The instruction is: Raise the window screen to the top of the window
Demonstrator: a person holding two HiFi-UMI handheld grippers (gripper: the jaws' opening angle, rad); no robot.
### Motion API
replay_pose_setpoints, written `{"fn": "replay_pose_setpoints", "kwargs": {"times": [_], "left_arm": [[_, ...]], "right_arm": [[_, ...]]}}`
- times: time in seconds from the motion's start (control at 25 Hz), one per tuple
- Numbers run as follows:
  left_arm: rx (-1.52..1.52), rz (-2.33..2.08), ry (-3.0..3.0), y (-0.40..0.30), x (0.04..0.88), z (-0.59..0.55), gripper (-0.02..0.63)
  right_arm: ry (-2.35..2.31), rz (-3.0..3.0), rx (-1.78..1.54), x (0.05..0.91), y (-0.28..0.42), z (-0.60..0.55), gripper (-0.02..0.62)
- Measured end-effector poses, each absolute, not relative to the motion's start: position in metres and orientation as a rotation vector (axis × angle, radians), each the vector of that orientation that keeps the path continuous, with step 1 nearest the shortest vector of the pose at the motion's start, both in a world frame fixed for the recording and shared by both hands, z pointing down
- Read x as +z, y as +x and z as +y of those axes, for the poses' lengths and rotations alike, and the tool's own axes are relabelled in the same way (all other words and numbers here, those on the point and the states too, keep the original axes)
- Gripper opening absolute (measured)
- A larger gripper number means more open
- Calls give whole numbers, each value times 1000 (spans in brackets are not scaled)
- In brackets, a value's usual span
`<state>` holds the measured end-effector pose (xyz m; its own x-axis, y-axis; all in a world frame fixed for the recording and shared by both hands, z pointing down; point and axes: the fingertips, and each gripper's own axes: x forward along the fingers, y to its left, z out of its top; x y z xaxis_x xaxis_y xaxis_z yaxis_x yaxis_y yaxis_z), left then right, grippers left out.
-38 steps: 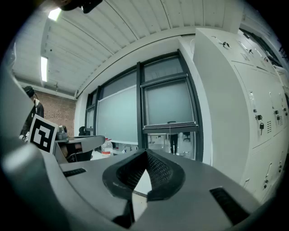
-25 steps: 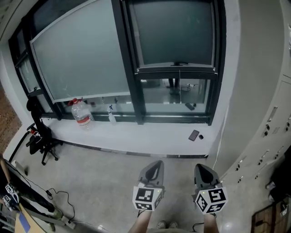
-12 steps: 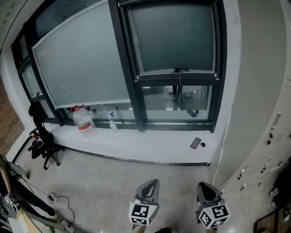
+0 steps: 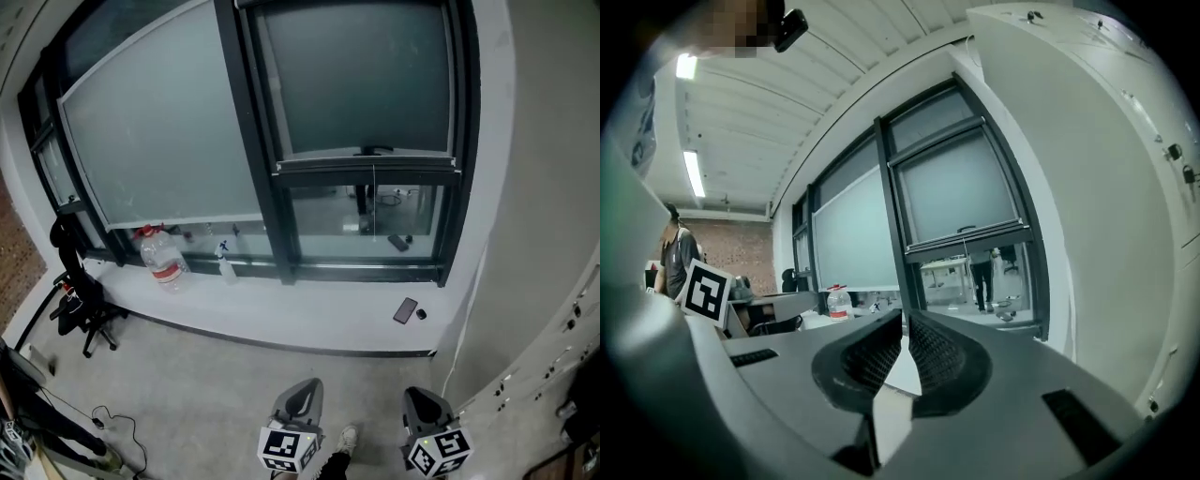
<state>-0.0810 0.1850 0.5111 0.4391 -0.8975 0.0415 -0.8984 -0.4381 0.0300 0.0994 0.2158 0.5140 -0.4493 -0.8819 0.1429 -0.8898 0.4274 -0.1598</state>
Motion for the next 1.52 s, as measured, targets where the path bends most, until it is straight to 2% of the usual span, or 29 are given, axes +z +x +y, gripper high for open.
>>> {"fn": "replay_pose_setpoints", "kwargs": {"times": [0.44, 0.88, 1.24, 1.52], "left_arm": [[-89, -1661, 2688, -95, 466, -34, 3], [-100, -1565, 2716, -50, 466, -185, 3], [-225, -1616, 2778, -5, 413, -344, 3], [-154, -1635, 2822, 26, 404, -417, 3]], "right_arm": [[1685, -2615, 141, 460, 104, 4, 8], [1728, -2608, 179, 463, 119, -147, 7], [1609, -2555, -171, 424, 153, -304, 7], [1552, -2593, -159, 418, 177, -390, 8]]}}
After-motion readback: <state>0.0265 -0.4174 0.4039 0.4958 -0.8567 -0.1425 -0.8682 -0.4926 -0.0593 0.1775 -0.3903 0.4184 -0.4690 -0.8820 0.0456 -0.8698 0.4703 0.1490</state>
